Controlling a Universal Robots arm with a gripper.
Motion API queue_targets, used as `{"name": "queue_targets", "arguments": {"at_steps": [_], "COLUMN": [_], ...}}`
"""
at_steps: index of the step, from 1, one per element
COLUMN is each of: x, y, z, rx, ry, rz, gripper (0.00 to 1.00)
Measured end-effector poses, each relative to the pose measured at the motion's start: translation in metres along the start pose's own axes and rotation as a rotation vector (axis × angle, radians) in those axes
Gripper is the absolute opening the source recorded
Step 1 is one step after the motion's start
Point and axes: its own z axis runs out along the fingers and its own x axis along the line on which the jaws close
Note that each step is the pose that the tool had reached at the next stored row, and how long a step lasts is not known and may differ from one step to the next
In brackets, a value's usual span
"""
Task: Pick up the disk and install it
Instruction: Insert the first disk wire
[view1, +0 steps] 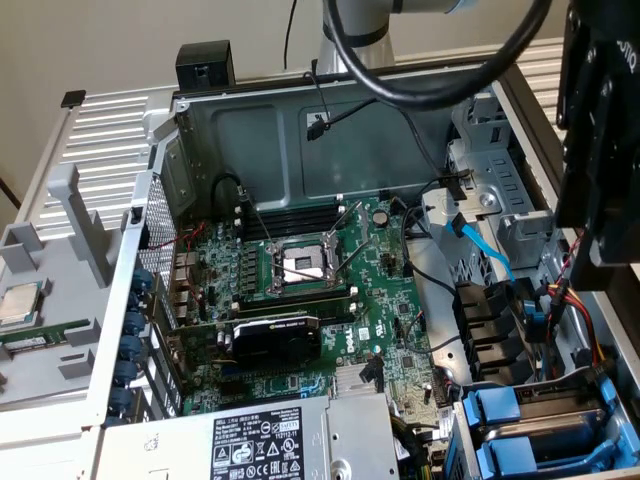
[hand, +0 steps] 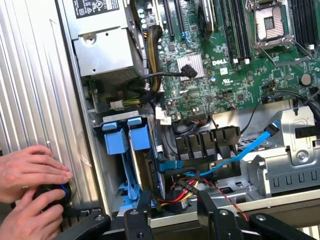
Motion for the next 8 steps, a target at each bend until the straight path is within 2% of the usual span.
{"name": "queue_targets", "arguments": {"at_steps": [3, 6, 8], "x": [-0.0011, -0.0012, -0.0004], "y": [-0.0048, -0.0051, -0.0052], "z": [0.0002, 0.0003, 0.0003], "rx": [-0.0111, -0.0210, -0.0253], "ry": [-0.0070, -0.0077, -0.0074], "rz": [-0.008, -0.032, -0.044], "gripper": [0.49, 0.49, 0.49]}}
